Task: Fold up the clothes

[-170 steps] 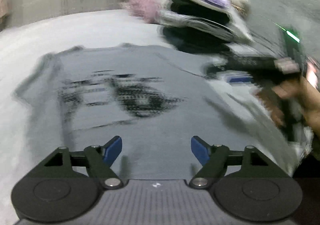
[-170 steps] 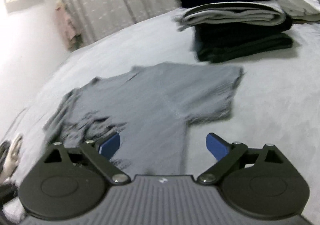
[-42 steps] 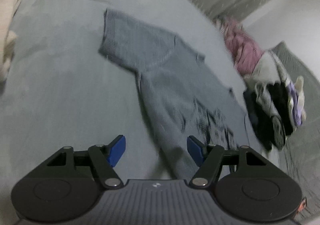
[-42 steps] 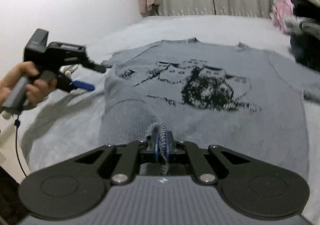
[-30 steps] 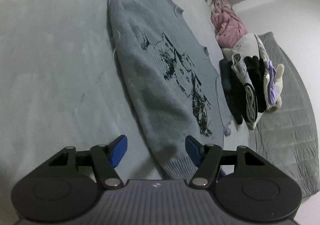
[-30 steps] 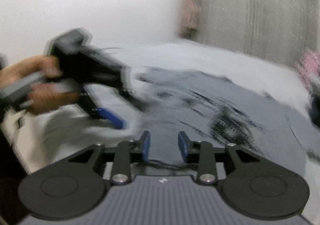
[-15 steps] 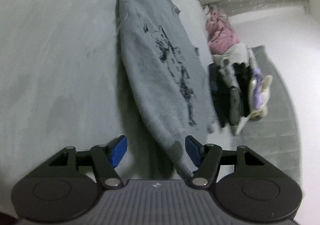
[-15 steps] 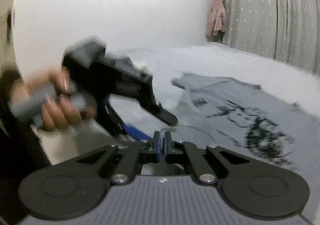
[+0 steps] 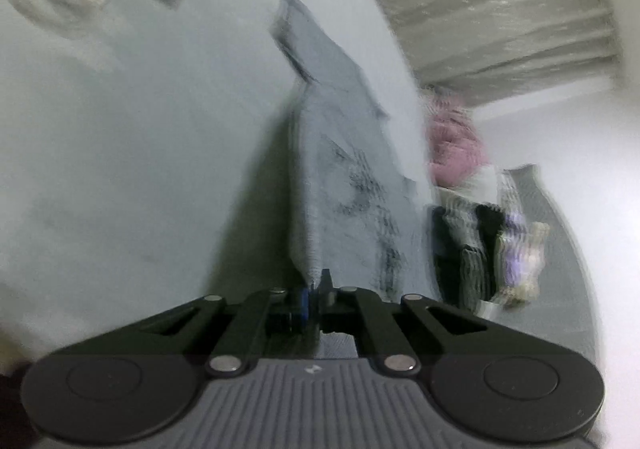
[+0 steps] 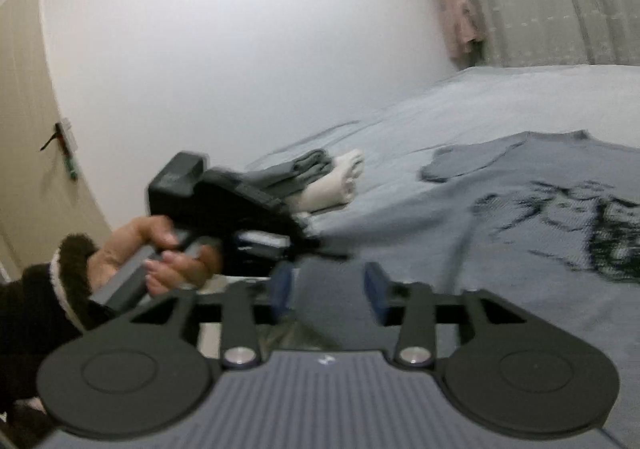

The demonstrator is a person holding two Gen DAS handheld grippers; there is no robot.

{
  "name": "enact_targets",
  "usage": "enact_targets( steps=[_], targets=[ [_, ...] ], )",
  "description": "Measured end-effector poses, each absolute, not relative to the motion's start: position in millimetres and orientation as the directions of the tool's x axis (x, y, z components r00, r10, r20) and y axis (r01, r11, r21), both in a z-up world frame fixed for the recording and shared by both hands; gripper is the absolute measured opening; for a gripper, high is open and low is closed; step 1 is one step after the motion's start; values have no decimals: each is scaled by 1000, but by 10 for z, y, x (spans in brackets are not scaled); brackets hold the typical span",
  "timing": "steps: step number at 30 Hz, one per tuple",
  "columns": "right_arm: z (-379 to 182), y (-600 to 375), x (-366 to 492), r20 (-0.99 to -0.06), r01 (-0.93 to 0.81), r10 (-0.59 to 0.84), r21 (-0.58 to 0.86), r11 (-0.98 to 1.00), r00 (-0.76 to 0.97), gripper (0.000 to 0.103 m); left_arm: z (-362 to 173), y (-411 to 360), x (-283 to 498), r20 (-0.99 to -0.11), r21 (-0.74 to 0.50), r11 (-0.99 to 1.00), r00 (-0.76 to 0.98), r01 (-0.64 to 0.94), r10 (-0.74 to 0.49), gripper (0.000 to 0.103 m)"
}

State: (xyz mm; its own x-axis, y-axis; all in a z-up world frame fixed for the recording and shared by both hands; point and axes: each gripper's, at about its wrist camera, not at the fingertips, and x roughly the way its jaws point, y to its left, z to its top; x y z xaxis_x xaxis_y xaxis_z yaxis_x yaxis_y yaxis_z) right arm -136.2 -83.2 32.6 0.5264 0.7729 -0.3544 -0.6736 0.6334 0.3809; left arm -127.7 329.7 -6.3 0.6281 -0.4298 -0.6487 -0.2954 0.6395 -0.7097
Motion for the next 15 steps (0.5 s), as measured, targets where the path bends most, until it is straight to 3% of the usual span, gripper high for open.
enact_targets(
  steps=[2,5,9,15],
  targets=[
    [296,-1061,-1362,-412,-590,701,379,713,582,55,-143,3478,-1283,-718,-641,686,587,-345,-375,4],
    [190,-1493,-1332,-517,-392,565,411,823,643,57,-282,3608,-1290,-671,-714,627,563,-313,-483,7],
    [29,-2098,-1544,-617,-137,417,449,883,668,57,-308,3645,-1329,-612,-773,580,540,-255,-578,27],
    [-184,-2425,-2128,-675,9,402,518,855,618,56,-292,3549,-1358,-624,-760,616,499,-207,-602,27]
  ],
)
